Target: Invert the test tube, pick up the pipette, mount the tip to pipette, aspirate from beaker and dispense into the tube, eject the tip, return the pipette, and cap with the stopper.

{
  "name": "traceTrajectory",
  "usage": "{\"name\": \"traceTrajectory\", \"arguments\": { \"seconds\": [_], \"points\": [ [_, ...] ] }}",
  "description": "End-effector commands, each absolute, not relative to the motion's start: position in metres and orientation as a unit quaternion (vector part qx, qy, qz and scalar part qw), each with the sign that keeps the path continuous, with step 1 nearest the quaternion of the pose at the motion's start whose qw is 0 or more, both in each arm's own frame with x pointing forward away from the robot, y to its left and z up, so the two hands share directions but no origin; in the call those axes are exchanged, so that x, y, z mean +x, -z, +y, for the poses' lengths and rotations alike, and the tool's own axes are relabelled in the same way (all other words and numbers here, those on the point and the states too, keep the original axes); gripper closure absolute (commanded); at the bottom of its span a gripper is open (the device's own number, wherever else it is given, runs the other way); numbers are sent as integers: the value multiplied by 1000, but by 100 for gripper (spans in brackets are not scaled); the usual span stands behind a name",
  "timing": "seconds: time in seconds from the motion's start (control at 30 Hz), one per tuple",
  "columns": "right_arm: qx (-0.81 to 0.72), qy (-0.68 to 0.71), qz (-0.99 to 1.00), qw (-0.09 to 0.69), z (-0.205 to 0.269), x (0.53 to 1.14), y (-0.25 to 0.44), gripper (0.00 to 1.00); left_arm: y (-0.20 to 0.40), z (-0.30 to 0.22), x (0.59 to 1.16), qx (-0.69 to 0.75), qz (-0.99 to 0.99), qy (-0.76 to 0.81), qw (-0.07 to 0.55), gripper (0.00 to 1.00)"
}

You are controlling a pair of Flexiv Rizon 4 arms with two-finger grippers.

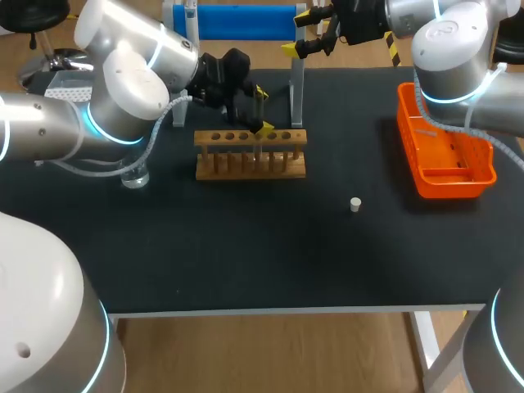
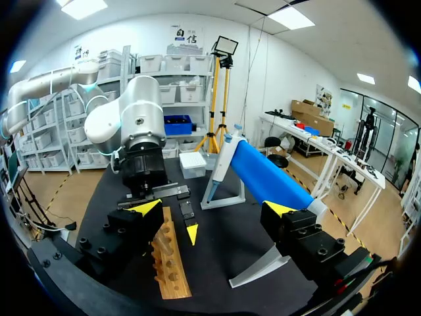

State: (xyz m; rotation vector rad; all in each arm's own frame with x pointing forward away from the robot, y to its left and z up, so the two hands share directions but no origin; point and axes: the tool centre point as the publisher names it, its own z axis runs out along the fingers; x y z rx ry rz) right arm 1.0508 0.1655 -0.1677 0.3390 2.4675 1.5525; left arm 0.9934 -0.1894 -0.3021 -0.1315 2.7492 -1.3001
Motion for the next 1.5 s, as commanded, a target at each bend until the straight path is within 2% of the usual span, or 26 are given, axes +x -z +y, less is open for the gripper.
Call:
{"name": "traceTrajectory", "arguments": {
  "seconds": [0.03,1.5],
  "points": [
    [115,-526,837,102,165,1051,167,0,300,-187,988,-46,902,426,54,0],
    [115,-526,837,102,165,1051,167,0,309,-184,991,-68,910,407,41,0]
  ]
}}
